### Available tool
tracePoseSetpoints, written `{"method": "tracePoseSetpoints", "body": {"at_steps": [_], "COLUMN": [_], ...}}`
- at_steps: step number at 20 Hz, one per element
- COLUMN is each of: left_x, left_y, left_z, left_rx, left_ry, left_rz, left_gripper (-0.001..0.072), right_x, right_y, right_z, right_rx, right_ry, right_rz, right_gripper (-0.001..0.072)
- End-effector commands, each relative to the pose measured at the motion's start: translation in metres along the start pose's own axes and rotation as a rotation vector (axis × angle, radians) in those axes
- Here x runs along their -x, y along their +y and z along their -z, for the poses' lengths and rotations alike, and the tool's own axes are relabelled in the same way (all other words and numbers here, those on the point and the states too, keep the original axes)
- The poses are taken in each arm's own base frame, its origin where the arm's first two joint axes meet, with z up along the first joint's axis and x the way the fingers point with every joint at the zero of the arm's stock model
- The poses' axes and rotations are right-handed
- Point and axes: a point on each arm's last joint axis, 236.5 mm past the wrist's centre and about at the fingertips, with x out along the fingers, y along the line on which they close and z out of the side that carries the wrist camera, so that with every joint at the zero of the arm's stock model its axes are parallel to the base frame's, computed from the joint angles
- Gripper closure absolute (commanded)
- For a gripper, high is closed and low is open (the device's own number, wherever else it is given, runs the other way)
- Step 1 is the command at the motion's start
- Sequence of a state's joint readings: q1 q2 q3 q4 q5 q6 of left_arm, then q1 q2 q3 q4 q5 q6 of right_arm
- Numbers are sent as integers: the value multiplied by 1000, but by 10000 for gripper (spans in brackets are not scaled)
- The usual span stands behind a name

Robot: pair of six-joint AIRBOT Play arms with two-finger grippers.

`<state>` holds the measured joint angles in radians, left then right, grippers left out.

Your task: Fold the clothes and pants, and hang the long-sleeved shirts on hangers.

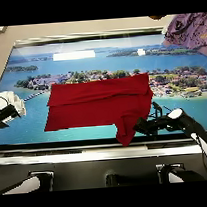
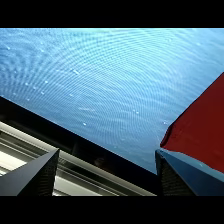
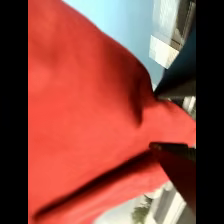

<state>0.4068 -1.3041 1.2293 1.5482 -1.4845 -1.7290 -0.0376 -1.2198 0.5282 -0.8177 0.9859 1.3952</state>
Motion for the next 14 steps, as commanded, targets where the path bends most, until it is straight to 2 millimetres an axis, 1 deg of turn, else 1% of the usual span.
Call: {"method": "tracePoseSetpoints", "body": {"at_steps": [1, 3, 4, 5, 6, 7, 9, 11, 12, 14], "left_x": [0, 0, -3, -8, -17, -28, -51, -69, -76, -92], "left_y": [1, -5, -8, -13, -18, -23, -44, -64, -70, -70], "left_z": [0, 1, 3, 4, 7, 12, 27, 40, 45, 58], "left_rx": [1, 29, 43, 21, -8, -1, 28, 61, 65, 74], "left_ry": [-1, 3, 14, 17, 26, 43, 81, 102, 108, 133], "left_rz": [-1, 21, 34, 56, 88, 134, 295, 441, 476, 479], "left_gripper": [-13, -13, 25, 49, 48, 48, 47, 47, 47, 47], "right_x": [-1, -1, -1, 0, 1, 2, 6, 8, 9, 12], "right_y": [-3, -2, -1, 0, 2, 5, 10, 12, 13, 16], "right_z": [-9, -5, -3, 1, 4, 7, 14, 17, 16, 15], "right_rx": [3, 7, 8, 6, 11, 15, 24, 29, 34, 45], "right_ry": [-40, -25, -13, 3, 21, 40, 74, 86, 81, 65], "right_rz": [14, 11, 9, 4, 0, -7, -18, -22, -23, -27], "right_gripper": [684, 687, 687, 687, 687, 687, 687, 687, 688, 688]}}
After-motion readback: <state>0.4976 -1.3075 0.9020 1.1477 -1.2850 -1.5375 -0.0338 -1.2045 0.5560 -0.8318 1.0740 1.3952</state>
